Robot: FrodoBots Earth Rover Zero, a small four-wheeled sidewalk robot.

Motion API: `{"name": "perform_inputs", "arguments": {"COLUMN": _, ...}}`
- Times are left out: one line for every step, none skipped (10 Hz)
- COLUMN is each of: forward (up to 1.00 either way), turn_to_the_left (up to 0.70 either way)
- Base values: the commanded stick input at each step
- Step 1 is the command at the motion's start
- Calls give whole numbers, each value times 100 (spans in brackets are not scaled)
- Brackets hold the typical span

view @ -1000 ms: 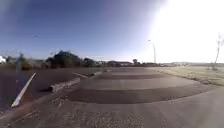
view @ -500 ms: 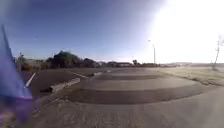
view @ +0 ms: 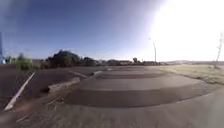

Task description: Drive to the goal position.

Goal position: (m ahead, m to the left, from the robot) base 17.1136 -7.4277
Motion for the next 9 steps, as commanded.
{"name": "perform_inputs", "arguments": {"forward": 70, "turn_to_the_left": 0}}
{"name": "perform_inputs", "arguments": {"forward": 70, "turn_to_the_left": 0}}
{"name": "perform_inputs", "arguments": {"forward": 70, "turn_to_the_left": 0}}
{"name": "perform_inputs", "arguments": {"forward": 70, "turn_to_the_left": 0}}
{"name": "perform_inputs", "arguments": {"forward": 70, "turn_to_the_left": 0}}
{"name": "perform_inputs", "arguments": {"forward": 70, "turn_to_the_left": 0}}
{"name": "perform_inputs", "arguments": {"forward": 70, "turn_to_the_left": 0}}
{"name": "perform_inputs", "arguments": {"forward": 70, "turn_to_the_left": 0}}
{"name": "perform_inputs", "arguments": {"forward": 70, "turn_to_the_left": 0}}
